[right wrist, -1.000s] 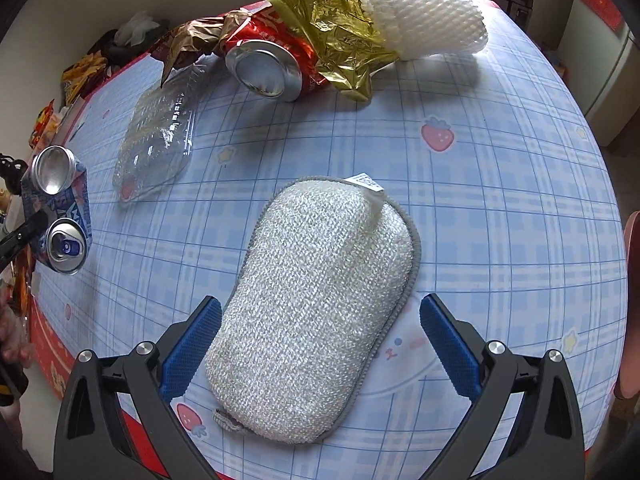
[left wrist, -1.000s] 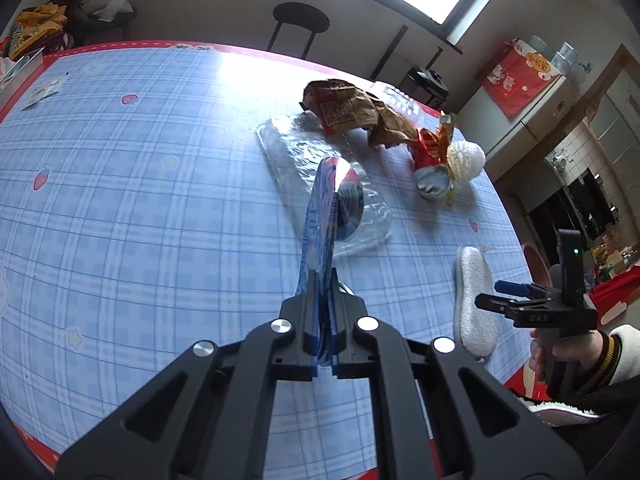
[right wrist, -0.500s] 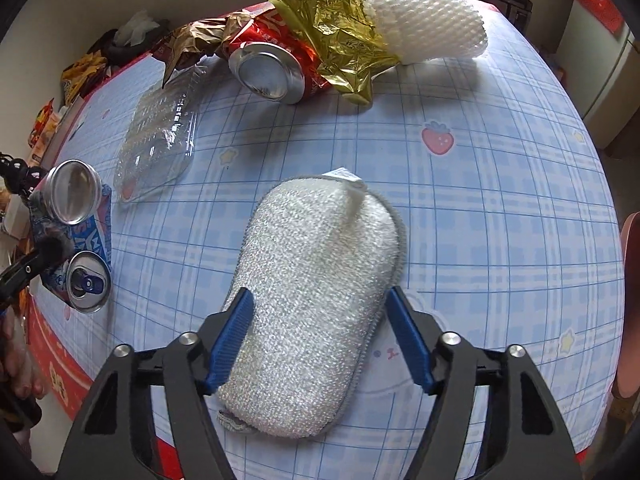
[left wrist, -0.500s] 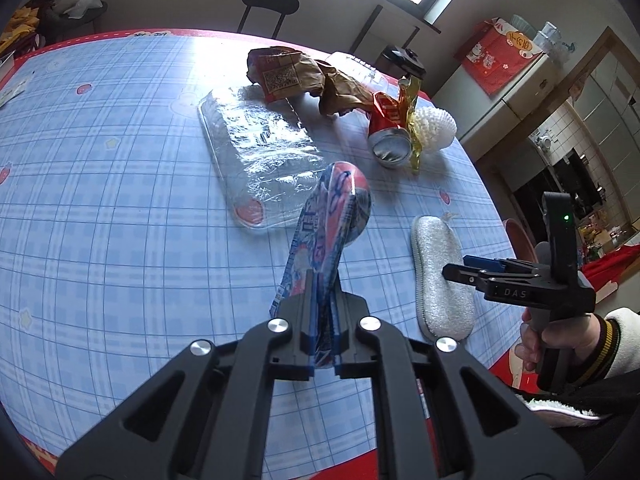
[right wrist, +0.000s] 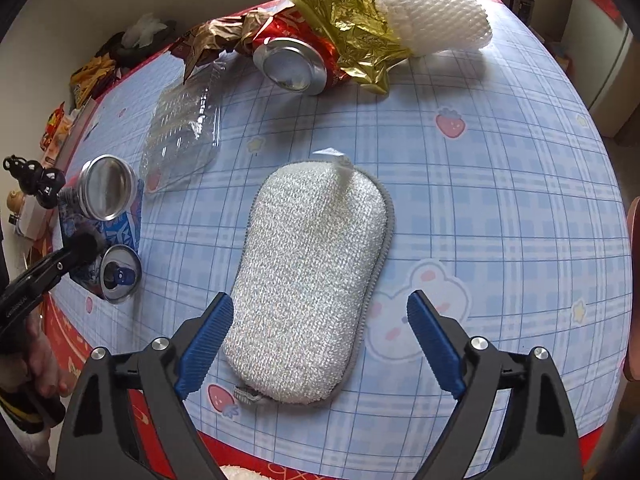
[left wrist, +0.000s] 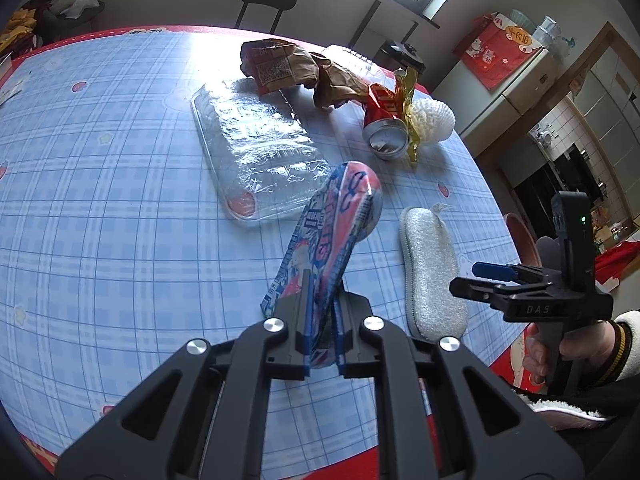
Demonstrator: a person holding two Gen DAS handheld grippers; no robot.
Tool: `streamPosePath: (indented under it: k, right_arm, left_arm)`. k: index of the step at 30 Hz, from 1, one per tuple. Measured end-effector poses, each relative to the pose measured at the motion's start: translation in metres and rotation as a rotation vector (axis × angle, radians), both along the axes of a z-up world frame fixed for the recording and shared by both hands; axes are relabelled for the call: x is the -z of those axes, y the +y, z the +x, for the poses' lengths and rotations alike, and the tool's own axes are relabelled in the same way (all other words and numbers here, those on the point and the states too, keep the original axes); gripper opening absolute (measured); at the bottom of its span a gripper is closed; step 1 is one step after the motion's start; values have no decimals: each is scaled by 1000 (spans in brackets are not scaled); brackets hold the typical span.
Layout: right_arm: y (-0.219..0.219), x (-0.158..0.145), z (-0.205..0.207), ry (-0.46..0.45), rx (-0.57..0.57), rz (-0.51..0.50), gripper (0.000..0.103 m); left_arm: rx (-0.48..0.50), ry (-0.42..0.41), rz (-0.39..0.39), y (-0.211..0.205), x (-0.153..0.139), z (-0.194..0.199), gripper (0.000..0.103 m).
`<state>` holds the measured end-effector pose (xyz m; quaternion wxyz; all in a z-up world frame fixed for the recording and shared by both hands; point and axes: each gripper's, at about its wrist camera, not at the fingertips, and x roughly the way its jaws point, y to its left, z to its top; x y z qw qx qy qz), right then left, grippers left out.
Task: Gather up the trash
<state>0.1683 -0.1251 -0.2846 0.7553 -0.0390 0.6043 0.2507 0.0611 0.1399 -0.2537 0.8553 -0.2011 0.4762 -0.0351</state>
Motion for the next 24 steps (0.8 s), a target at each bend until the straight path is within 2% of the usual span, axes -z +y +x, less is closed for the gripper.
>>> streamPosePath:
  k: [3,8,17,22,24]
  right_arm:
    - [12,6,-6,10,-42,-34,87]
    - [31,-4,-7,-67,-81,-108,87]
    - [82,4,8,-40,-95,-230,89]
    - [109,15,3,-127,-182,-372,91]
    - [110,14,2,-125,-187,-357,88]
  left_arm:
    - [-7,-2,-5,2,0,0,12]
    - [-35,-10,-21,6,1,-3,11]
    - [-94,-28,-71,18,4,-11,11]
    - [-104,-31,-78,18,4,-14,12]
    - [-107,-32,-81,19,4,-14,12]
